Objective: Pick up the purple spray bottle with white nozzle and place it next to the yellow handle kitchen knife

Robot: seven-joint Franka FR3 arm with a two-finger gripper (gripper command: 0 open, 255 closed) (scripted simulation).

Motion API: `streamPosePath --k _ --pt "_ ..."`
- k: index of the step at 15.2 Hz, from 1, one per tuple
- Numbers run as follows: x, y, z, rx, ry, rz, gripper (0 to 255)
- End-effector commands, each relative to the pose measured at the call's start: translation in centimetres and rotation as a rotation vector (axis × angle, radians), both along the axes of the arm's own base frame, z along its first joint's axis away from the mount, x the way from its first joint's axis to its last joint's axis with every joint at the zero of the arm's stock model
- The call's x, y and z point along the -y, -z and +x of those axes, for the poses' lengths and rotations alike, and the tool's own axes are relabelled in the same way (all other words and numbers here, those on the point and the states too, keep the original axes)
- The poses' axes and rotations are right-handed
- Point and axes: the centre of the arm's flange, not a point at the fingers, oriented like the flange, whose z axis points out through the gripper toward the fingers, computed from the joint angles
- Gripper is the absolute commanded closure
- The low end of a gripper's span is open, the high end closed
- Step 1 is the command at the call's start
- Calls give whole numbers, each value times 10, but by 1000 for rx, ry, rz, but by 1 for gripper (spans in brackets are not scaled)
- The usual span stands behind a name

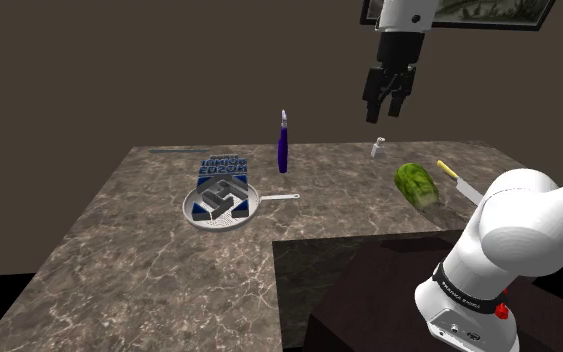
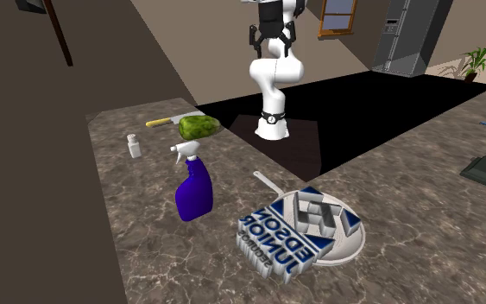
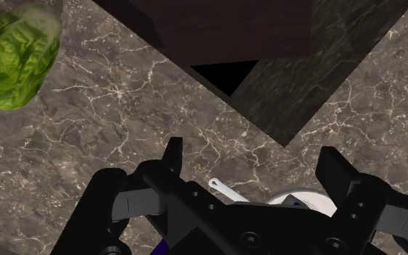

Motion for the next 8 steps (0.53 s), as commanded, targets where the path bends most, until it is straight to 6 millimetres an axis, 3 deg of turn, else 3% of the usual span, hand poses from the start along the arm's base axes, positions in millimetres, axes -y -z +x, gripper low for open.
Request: streamPosePath --k 1,8 --pt "0 0 0 0 0 0 0" --pt "8 32 81 20 103 -29 0"
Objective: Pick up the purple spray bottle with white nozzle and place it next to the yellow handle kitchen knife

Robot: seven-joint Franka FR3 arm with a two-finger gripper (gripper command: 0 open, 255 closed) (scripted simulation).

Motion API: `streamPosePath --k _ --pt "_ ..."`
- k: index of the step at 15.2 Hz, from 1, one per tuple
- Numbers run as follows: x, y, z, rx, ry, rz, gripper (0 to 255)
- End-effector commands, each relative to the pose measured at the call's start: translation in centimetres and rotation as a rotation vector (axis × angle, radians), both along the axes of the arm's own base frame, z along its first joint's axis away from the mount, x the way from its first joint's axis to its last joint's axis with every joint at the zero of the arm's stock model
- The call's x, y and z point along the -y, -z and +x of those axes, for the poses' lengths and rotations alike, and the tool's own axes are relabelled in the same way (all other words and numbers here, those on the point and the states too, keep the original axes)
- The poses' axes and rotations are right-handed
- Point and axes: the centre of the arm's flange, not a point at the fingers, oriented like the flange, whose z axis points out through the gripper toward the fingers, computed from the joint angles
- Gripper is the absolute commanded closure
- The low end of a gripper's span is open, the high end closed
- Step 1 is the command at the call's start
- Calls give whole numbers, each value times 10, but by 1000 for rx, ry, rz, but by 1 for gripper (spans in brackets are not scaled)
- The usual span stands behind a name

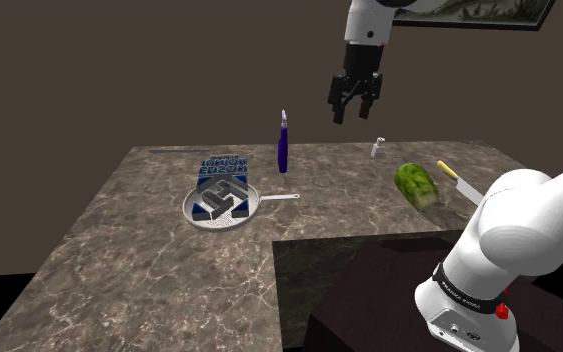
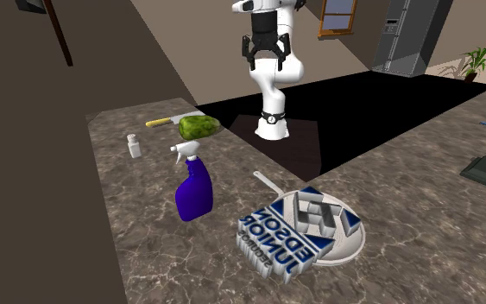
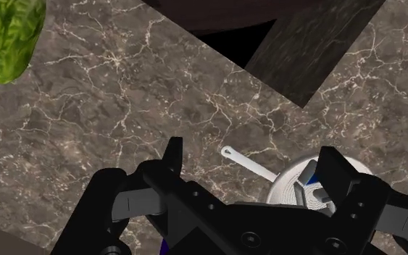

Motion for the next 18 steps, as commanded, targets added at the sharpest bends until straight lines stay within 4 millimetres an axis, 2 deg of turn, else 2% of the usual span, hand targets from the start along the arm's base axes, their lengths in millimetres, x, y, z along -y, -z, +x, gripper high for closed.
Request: streamPosePath --k 1,9,18 --pt "3 8 20 7 30 -8 0" --pt "25 42 112 30 148 -42 0" --pt "64 76 211 56 281 -79 0"
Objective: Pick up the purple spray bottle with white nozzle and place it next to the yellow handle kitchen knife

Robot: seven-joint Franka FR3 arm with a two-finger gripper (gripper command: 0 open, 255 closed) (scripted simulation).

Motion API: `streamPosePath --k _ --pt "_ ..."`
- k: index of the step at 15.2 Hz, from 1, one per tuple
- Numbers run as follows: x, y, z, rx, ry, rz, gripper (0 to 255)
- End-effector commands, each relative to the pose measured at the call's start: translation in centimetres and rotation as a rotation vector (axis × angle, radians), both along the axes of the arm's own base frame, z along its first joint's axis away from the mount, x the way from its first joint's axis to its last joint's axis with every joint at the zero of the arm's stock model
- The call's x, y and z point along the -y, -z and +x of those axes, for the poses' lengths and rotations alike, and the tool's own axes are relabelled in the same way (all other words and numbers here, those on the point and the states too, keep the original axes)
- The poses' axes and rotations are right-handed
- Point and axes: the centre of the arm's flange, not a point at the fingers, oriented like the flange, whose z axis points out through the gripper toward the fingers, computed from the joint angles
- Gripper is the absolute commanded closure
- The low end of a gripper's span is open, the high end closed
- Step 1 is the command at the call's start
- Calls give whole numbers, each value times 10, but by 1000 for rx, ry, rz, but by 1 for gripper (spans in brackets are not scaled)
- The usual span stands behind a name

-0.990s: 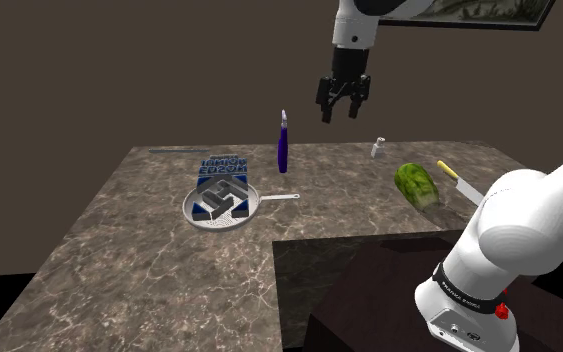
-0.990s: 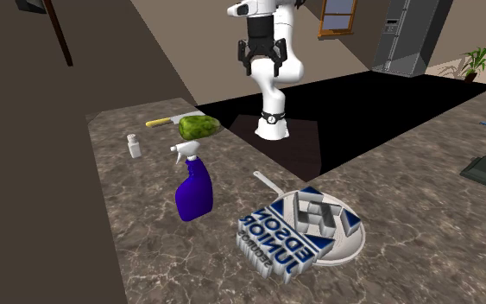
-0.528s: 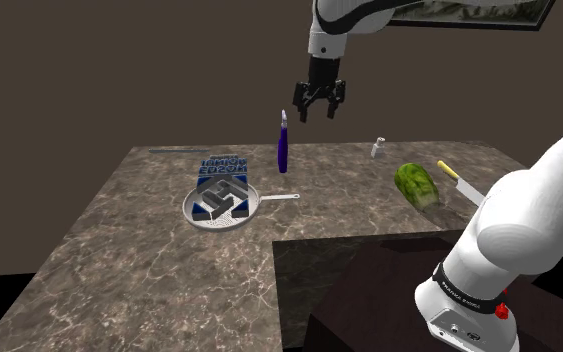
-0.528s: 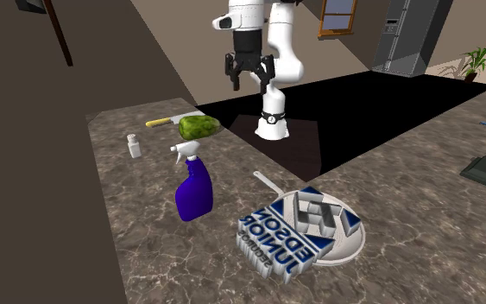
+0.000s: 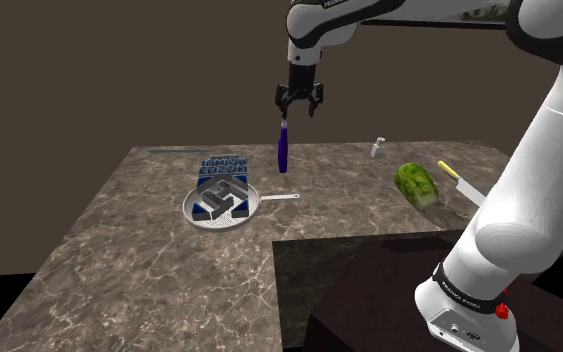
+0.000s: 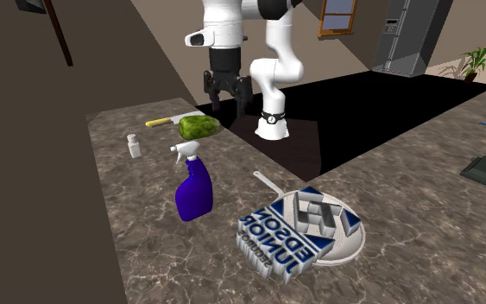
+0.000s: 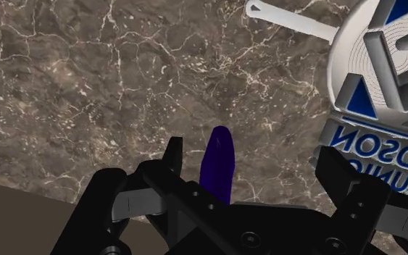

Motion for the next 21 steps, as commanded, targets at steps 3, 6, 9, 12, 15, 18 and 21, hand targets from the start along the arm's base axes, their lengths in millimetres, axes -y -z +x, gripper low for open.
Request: streamPosePath --k 3,6,9,12,15,18,21 --pt "22 13 43 11 60 -17 0" --pt "40 23 75 20 104 -29 0" --pt "55 31 99 27 140 -39 0" --pt "55 46 100 27 140 -39 0" --pt "56 62 100 27 140 -39 0" --pt "56 71 101 27 140 -39 0" --pt "56 71 101 27 140 -39 0"
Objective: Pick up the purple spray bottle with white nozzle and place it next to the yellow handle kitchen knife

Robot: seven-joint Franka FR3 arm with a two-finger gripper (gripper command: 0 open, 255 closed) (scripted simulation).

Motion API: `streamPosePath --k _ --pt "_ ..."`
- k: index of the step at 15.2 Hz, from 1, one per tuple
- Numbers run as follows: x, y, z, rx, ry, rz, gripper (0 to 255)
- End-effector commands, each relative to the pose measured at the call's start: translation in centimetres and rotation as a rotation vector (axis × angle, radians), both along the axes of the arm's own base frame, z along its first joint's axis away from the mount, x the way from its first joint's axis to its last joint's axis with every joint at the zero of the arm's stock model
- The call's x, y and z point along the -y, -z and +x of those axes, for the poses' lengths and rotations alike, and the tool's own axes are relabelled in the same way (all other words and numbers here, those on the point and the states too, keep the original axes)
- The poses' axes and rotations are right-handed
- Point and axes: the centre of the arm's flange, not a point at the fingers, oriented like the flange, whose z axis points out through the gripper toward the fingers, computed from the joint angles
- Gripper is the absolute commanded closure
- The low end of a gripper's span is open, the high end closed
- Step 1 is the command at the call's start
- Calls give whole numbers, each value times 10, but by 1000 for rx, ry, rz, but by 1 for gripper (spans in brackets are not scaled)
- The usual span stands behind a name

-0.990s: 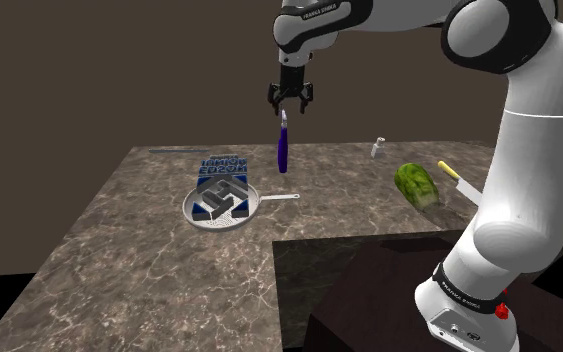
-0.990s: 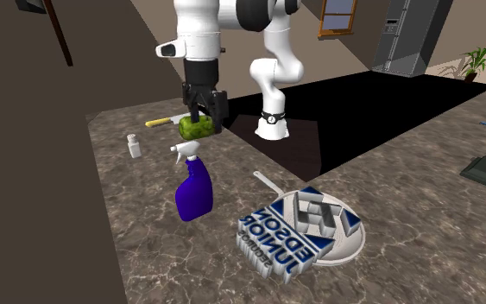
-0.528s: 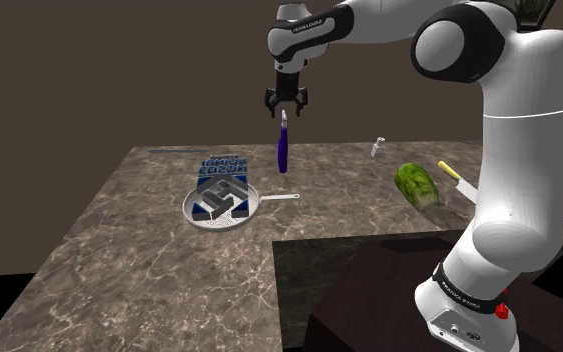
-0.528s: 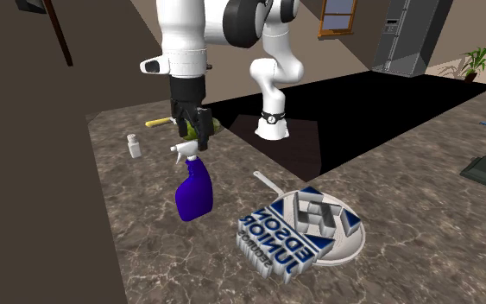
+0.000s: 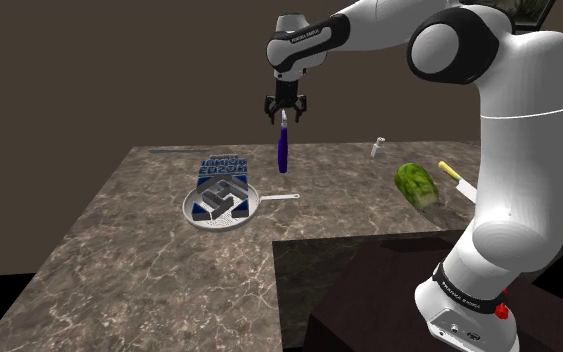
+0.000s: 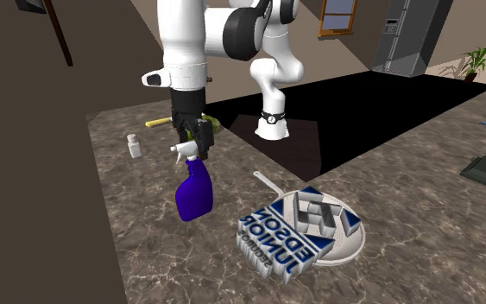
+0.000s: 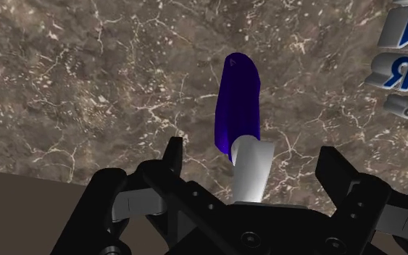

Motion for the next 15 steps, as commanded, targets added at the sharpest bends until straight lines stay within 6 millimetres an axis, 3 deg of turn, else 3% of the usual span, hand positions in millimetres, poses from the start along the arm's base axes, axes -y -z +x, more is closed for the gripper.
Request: streamPosePath --k 1,3,4,13,15 --pt "0 0 0 0 0 0 0" --pt "0 0 0 0 0 0 0" --pt "0 0 0 0 0 0 255" --pt "0 0 0 0 0 0 255" --pt "0 -10 0 0 0 0 255"
